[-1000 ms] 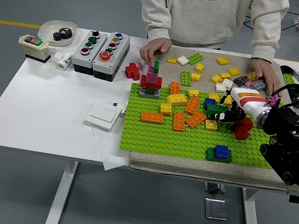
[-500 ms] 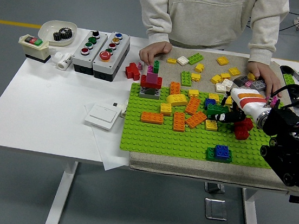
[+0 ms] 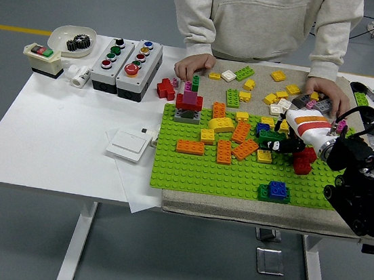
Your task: Pick up the brick,pile it on top of brick,press brick,pick up the brick,pile it on top of brick,press brick
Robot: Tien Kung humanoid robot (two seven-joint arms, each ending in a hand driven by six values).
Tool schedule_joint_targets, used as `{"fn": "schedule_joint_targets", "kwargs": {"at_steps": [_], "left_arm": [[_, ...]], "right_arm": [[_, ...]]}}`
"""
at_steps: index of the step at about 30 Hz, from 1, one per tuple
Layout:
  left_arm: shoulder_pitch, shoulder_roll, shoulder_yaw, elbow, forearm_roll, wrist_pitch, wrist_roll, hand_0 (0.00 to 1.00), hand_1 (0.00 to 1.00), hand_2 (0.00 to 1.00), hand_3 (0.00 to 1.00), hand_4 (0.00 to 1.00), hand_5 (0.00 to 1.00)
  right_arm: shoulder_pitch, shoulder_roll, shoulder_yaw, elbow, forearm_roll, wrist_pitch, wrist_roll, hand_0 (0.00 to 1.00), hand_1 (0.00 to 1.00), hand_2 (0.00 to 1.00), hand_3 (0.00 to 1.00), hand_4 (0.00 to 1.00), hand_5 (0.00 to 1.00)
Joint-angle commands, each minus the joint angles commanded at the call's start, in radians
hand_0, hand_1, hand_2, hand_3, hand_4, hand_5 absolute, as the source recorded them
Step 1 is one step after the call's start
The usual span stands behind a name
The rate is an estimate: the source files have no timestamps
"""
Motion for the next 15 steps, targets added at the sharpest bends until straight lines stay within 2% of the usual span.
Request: {"fn": "schedule_joint_targets", "kwargs": {"at_steps": [15], "left_arm": [[-0.003,0.000,-0.001,-0.001,0.003,-0.001,0.001,0.666,0.711,0.730,0.586,0.668,0.660]], "right_arm": [[-0.006,-0.003,-0.008,-0.005,-0.025,-0.017,0.007,0.263,0.143,0.181,0.497,0.815,0.559]]}}
